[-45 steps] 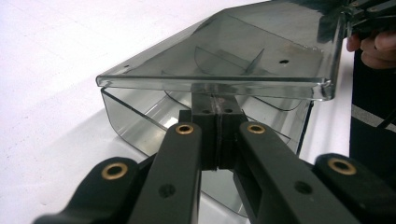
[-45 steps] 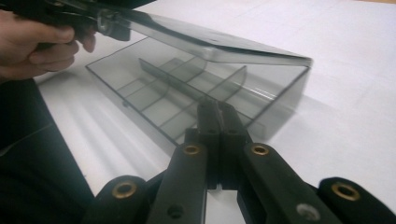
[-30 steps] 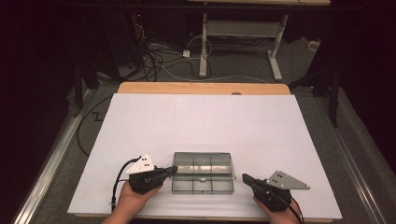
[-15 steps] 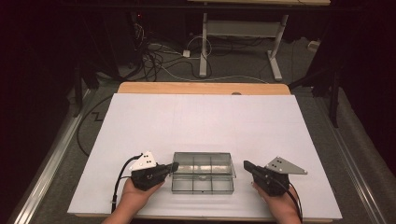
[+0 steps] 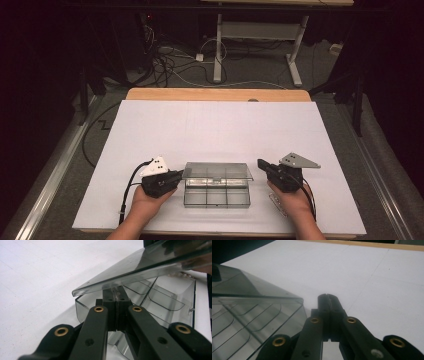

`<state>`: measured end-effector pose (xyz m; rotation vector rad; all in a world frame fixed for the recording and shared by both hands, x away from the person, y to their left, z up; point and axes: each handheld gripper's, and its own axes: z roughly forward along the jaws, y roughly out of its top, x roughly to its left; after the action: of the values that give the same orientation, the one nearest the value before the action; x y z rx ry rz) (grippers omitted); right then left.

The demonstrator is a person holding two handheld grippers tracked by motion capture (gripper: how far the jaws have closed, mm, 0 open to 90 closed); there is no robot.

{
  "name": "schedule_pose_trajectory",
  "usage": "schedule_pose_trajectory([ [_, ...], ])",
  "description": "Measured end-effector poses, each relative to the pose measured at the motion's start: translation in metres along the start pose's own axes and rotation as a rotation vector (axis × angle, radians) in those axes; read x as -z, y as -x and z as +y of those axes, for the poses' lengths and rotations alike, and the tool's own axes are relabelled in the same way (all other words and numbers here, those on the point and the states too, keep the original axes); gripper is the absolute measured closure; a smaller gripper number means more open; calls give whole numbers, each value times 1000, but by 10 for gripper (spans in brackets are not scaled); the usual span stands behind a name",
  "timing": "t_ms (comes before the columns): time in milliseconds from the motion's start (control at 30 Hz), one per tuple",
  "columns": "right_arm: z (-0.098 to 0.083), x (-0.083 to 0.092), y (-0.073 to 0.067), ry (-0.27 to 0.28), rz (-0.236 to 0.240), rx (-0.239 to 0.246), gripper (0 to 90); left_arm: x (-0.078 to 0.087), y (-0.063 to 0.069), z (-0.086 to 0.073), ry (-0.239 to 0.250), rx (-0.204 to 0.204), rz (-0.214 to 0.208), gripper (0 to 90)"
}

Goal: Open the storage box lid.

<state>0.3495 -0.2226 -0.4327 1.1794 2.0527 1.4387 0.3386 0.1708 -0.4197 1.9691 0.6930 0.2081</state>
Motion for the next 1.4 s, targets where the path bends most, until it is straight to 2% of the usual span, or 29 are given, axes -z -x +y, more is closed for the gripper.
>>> schedule_pose_trajectory([
  [100,2,-6,5,6,15,-7,900,1,-2,2,7,4,7,879],
  [267,6,-17,6,0,8,4,900,1,-4,7,11,1,16,879],
  [767,26,-35,-3,33,30,13,900,-1,-10,20,29,0,35,878],
  [1067,36,-38,-4,54,41,4,900,-2,-13,22,35,6,37,879],
  [1400,47,-37,-8,86,55,23,900,-5,-15,22,33,11,38,878],
])
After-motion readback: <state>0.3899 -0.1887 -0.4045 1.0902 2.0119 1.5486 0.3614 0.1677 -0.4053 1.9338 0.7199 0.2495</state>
